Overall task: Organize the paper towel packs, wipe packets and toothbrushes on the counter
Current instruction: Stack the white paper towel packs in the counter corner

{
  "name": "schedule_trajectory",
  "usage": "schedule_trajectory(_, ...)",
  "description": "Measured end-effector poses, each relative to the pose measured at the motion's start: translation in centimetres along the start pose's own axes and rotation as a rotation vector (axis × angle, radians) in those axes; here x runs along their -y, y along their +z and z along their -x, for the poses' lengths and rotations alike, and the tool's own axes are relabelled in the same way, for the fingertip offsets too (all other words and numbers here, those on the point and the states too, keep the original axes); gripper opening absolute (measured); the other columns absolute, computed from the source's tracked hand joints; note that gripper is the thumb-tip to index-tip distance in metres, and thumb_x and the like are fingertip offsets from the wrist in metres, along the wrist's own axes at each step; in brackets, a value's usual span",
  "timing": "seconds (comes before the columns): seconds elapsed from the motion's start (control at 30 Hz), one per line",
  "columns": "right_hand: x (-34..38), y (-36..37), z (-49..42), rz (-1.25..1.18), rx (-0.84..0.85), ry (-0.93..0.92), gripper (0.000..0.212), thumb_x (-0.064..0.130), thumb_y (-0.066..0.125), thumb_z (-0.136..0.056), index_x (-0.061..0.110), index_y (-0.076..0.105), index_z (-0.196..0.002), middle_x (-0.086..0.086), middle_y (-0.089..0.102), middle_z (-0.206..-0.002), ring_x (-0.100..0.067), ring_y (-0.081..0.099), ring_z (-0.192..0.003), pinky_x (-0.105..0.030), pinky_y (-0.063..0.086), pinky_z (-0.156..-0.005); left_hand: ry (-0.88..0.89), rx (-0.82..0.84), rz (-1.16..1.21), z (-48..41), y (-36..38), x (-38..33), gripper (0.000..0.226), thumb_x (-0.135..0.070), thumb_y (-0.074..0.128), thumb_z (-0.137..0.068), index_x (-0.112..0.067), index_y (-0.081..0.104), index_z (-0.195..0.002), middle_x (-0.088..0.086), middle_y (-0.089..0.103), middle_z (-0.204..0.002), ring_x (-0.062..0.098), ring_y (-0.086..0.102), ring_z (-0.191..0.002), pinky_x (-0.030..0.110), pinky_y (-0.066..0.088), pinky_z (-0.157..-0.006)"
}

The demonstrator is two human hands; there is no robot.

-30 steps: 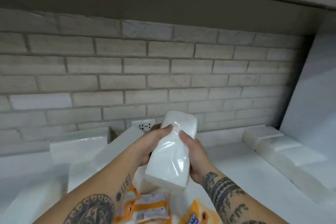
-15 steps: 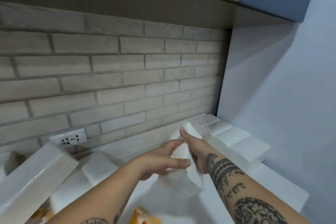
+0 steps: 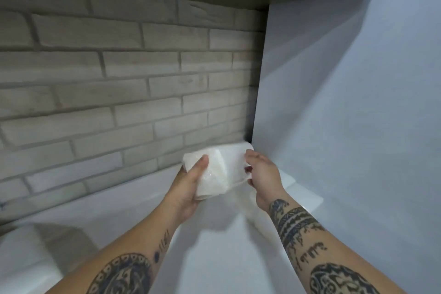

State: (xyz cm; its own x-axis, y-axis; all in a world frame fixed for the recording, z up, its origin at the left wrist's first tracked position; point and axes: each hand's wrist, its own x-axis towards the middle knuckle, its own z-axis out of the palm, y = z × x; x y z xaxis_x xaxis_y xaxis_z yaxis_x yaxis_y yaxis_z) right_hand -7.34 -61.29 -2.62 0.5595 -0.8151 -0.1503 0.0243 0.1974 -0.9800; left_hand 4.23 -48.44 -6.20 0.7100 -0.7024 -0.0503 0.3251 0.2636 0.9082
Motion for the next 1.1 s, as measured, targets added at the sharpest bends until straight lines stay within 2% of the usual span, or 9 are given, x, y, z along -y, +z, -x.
schedule_trajectory(0.1,-1.3,-1.6,-2.9,0.066,-0.069,-0.118,0.055,0.034,0.073,-0.09,0.026,0.053,-0.141,0.006,0.053,-0.14,-0.015,0.056,-0.119,-0.031,0.047,-0.102,-0.086,-0.105,0.232,-2.1,2.4,2.1,0.063,-0.062,0.071,-0.077,-0.022,0.065,-0.125,0.006,0.076,-0.118,0.029,0.071,-0.112,0.051,0.054,-0.102)
schedule_trajectory(0.2,-2.5,-2.7,-5.6,-0.074,-0.045,0.112,0.101,0.06,0.084,-0.072,0.035,0.03,-0.154,0.009,0.039,-0.147,-0.025,0.049,-0.129,-0.049,0.051,-0.102,-0.12,-0.133,0.308,-3.7,4.1,3.6,0.066,-0.066,0.065,-0.079,-0.02,0.064,-0.128,0.008,0.076,-0.118,0.032,0.07,-0.114,0.051,0.05,-0.106)
schedule_trajectory(0.33,-3.4,-2.8,-8.9,-0.36,0.173,0.316,0.076,0.061,0.08,-0.077,0.027,0.05,-0.138,-0.003,0.062,-0.133,-0.036,0.066,-0.116,-0.056,0.059,-0.089,-0.183,-0.107,0.319,-6.3,5.1,5.1,0.066,-0.071,0.055,-0.086,-0.019,0.063,-0.127,0.015,0.075,-0.118,0.038,0.07,-0.113,0.051,0.052,-0.102)
schedule_trajectory(0.43,-3.7,-2.1,-11.7,-0.388,0.117,0.307,0.062,0.051,0.079,-0.081,0.023,0.056,-0.131,-0.006,0.071,-0.123,-0.03,0.07,-0.109,-0.048,0.063,-0.081,-0.192,-0.102,0.274,-8.7,4.9,5.8,0.064,-0.071,0.053,-0.088,-0.021,0.063,-0.127,0.012,0.074,-0.121,0.036,0.07,-0.113,0.052,0.05,-0.106)
schedule_trajectory(0.53,-4.0,-1.4,-14.2,-0.333,0.026,0.297,0.077,0.053,0.083,-0.07,0.025,0.051,-0.134,-0.002,0.069,-0.124,-0.024,0.068,-0.109,-0.04,0.06,-0.074,-0.137,-0.148,0.199,-11.0,3.7,6.4,0.05,-0.057,0.054,-0.096,-0.02,0.064,-0.129,0.005,0.074,-0.122,0.029,0.071,-0.112,0.048,0.053,-0.1)
schedule_trajectory(0.63,-4.6,-0.9,-16.4,-0.194,-0.008,0.274,0.08,0.054,0.082,-0.073,0.028,0.04,-0.136,0.0,0.064,-0.123,-0.022,0.065,-0.105,-0.04,0.058,-0.079,-0.094,-0.259,0.073,-13.4,2.6,7.2,0.043,-0.057,0.057,-0.095,-0.02,0.066,-0.114,0.003,0.071,-0.104,0.028,0.068,-0.089,0.045,0.056,-0.076)
schedule_trajectory(0.8,-5.9,0.6,-20.2,-0.174,-0.011,0.241,0.088,0.054,0.082,-0.075,0.023,0.034,-0.142,-0.002,0.064,-0.124,-0.025,0.068,-0.106,-0.043,0.062,-0.081,-0.093,-0.24,-0.11,-17.1,2.0,7.8,0.048,-0.048,0.071,-0.087,-0.024,0.065,-0.128,0.003,0.075,-0.119,0.028,0.072,-0.107,0.04,0.057,-0.074)
schedule_trajectory(1.0,-6.4,2.5,-23.6,-0.062,-0.063,0.24,0.126,0.078,0.074,-0.047,0.021,0.031,-0.15,-0.002,0.059,-0.128,-0.029,0.062,-0.112,-0.05,0.058,-0.095,-0.126,-0.384,-0.157,-21.4,1.4,7.9,0.062,-0.049,0.077,-0.075,-0.02,0.063,-0.128,0.002,0.075,-0.113,0.024,0.072,-0.098,0.037,0.055,-0.079)
schedule_trajectory(1.1,-6.3,3.1,-25.0,0.195,-0.09,0.253,0.116,0.084,0.064,-0.069,0.014,0.027,-0.155,-0.009,0.041,-0.145,-0.033,0.052,-0.122,-0.046,0.048,-0.105,-0.154,-0.45,-0.185,-22.7,1.5,8.0,0.052,-0.046,0.072,-0.088,-0.013,0.061,-0.127,0.001,0.064,-0.096,0.019,0.061,-0.082,0.032,0.045,-0.068)
